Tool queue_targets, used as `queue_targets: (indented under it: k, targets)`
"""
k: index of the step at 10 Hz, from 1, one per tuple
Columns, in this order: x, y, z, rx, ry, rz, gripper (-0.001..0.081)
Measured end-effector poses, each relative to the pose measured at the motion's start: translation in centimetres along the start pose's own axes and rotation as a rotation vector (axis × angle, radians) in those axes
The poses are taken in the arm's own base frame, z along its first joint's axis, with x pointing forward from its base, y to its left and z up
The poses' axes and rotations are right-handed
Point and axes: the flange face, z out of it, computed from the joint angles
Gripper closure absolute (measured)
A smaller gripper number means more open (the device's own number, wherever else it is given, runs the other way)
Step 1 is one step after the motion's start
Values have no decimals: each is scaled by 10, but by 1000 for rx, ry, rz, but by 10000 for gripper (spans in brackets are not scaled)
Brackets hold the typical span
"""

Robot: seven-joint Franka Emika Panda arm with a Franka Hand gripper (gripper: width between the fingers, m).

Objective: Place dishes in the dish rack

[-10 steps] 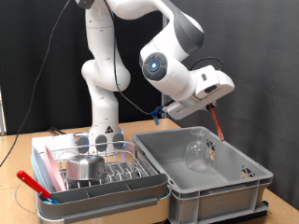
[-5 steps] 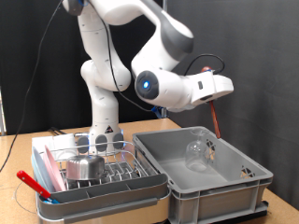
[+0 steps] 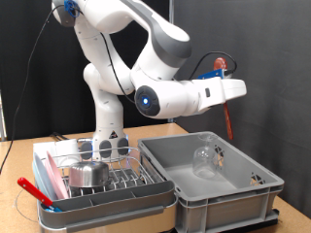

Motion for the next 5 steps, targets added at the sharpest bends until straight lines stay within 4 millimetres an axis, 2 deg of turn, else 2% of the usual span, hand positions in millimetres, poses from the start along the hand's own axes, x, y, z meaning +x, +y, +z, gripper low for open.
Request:
queue_targets:
  k: [1,3,5]
  targets:
    - [3,2,2,10,-30,-15,730]
    - [3,1,1,0,18,27,730]
    - [6,1,-15,-40,74,35,730]
